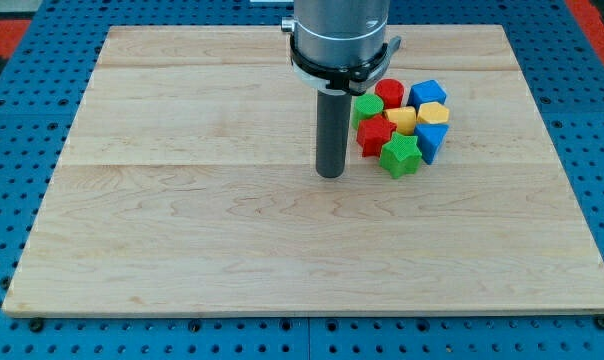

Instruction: Move the red star towards up and left

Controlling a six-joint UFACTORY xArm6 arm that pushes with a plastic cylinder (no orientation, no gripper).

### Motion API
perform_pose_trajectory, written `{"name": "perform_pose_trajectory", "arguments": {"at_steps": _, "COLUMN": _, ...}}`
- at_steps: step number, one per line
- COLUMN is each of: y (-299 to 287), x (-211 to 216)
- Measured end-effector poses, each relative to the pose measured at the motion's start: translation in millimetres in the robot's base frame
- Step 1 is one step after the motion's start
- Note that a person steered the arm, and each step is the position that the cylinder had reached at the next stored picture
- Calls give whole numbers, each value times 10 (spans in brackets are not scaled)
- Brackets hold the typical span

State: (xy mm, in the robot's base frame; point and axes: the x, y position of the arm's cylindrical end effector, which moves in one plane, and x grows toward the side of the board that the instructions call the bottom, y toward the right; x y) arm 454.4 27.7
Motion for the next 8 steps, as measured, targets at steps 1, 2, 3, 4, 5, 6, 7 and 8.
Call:
{"name": "perform_pose_trajectory", "arguments": {"at_steps": 1, "y": 0, "x": 0}}
{"name": "perform_pose_trajectory", "arguments": {"at_steps": 2, "y": 384, "x": 89}}
{"name": "perform_pose_trajectory", "arguments": {"at_steps": 3, "y": 839, "x": 242}}
{"name": "perform_pose_trajectory", "arguments": {"at_steps": 4, "y": 1042, "x": -24}}
{"name": "perform_pose_trajectory", "arguments": {"at_steps": 5, "y": 891, "x": -416}}
{"name": "perform_pose_trajectory", "arguments": {"at_steps": 6, "y": 352, "x": -451}}
{"name": "perform_pose_trajectory", "arguments": {"at_steps": 7, "y": 404, "x": -320}}
{"name": "perform_pose_trajectory", "arguments": {"at_steps": 8, "y": 304, "x": -722}}
